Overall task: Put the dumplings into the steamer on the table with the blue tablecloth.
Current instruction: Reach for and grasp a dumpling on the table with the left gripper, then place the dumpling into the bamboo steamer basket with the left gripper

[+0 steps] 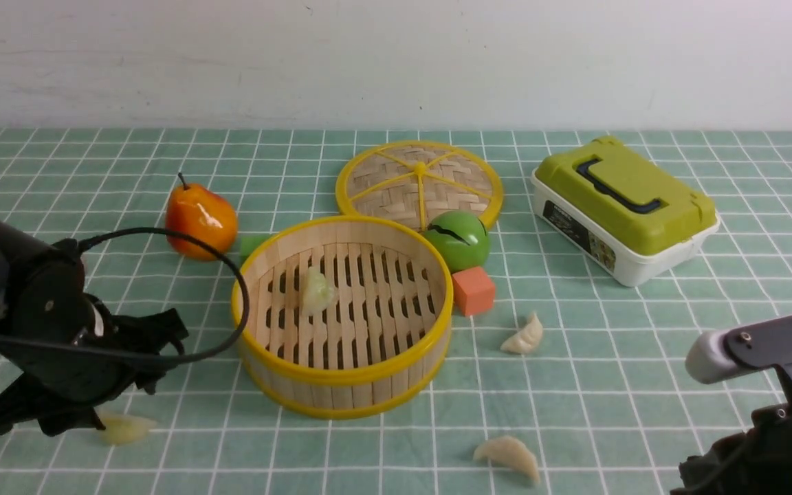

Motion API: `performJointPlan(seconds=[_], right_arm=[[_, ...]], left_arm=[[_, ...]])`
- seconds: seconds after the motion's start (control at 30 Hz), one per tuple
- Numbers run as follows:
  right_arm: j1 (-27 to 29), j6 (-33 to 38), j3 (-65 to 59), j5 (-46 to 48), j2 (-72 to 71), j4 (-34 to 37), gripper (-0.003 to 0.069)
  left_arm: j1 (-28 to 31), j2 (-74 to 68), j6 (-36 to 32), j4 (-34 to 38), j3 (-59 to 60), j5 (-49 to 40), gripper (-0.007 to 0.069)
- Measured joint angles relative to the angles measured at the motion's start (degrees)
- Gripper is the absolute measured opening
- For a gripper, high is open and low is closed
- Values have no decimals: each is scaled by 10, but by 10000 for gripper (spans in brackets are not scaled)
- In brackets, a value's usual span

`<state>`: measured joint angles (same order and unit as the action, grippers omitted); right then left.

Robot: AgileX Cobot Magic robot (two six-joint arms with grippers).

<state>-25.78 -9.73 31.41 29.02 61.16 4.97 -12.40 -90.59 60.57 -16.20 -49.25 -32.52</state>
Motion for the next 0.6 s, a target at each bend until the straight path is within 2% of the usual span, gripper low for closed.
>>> performJointPlan(seconds=[0.17, 0.3, 0.37, 0.47, 0.5, 0.6], right_arm=[[0, 0, 0, 0, 0, 8, 36], [0, 0, 0, 0, 0, 10, 41], [0, 0, 0, 0, 0, 10, 41], [0, 0, 0, 0, 0, 10, 42], [0, 0, 0, 0, 0, 10, 43], [0, 1, 0, 0, 0, 10, 44]], left_arm=[[0, -42, 40, -28, 0, 1, 434], [0, -67, 47, -41, 0, 9, 420], [0, -72, 47, -50, 0, 11, 381], [0, -71, 24, -57, 0, 12, 230], [0, -67, 13, -58, 0, 12, 202], [0, -50, -23, -46, -9, 0, 206]])
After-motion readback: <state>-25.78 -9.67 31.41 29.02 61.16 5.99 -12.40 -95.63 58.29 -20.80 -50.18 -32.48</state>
